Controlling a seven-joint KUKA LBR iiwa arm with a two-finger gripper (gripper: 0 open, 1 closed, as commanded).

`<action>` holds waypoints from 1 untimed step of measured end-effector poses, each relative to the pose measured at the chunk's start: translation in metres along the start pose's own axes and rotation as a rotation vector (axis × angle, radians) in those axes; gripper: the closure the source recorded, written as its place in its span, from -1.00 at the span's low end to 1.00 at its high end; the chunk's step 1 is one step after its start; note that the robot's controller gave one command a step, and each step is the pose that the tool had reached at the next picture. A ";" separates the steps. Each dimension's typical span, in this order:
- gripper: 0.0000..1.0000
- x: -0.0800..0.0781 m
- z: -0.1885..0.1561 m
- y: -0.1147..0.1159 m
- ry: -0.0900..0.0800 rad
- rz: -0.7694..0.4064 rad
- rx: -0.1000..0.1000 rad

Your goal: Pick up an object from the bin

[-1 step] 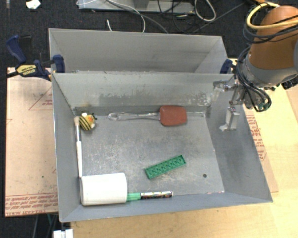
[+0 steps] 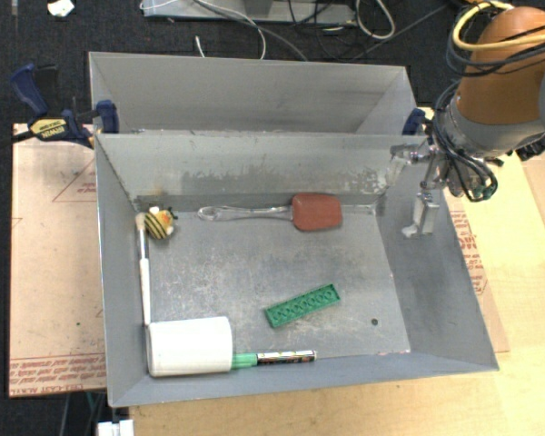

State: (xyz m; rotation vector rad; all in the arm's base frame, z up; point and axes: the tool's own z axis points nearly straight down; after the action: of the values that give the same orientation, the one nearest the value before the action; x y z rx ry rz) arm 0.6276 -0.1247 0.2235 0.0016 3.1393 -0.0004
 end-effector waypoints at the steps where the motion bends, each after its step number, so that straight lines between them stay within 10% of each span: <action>1: -1.00 0.072 0.071 0.029 0.000 -0.092 -0.001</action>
Offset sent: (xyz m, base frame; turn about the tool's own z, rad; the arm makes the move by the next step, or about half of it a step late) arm -0.0765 0.0212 -0.1106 0.0865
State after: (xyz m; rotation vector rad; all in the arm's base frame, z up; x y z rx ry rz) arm 0.5561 -0.0960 0.1519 -0.1420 3.1358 0.0003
